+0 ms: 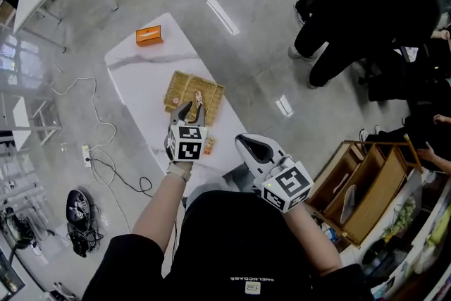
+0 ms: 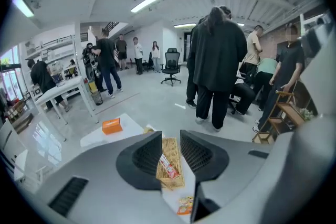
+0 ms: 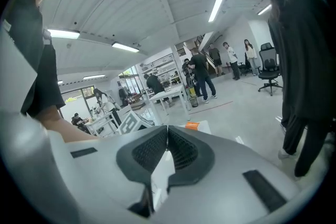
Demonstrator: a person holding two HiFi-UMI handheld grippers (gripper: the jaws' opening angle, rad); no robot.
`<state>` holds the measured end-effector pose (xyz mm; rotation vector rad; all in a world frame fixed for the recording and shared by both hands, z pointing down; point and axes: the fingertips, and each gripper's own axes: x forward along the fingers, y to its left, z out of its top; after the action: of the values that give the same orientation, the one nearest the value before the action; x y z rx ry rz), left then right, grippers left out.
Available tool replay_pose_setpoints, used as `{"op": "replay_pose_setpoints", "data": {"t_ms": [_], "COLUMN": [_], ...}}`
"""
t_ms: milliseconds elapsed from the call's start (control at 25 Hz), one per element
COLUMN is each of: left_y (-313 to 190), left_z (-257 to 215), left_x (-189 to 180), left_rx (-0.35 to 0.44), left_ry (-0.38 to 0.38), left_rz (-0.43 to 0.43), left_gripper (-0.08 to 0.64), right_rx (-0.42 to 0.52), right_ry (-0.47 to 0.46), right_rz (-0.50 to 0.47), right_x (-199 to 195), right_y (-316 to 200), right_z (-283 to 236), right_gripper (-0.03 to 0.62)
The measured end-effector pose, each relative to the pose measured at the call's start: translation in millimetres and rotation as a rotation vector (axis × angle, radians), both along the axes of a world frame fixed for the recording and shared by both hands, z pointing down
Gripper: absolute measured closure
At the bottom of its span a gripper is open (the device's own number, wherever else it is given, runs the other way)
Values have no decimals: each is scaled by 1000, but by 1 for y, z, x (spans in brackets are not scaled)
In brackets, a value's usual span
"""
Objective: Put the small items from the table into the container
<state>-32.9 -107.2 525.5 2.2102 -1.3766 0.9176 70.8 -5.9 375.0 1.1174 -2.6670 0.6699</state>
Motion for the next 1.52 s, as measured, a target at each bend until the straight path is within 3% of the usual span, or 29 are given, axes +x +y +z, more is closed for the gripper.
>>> {"op": "replay_pose_setpoints", "data": {"t_ms": [200, 520, 760, 1040, 1520], "left_y": [14, 46, 73, 101, 125], "left_z": [-72, -166, -221, -248, -252], "left_x": [-2, -28, -54, -77, -114], "left_rx": [158, 343, 471, 533, 567], "left_ry": [75, 144, 167, 176, 226], "left_rz": [20, -45, -90, -142, -244], "left_gripper": [448, 450, 529, 552, 555], "right_rx": [27, 87, 133, 208, 225], "right_ry": [-41, -90, -102, -115, -135], "right_rz": [-31, -135, -231, -330, -420], "right_x": [-15, -50, -85, -118, -151], "right_y": [-13, -30, -29, -22, -13], "right_z": [-12, -38, -56, -79, -85], "right_gripper": [581, 581, 581, 581, 581]}}
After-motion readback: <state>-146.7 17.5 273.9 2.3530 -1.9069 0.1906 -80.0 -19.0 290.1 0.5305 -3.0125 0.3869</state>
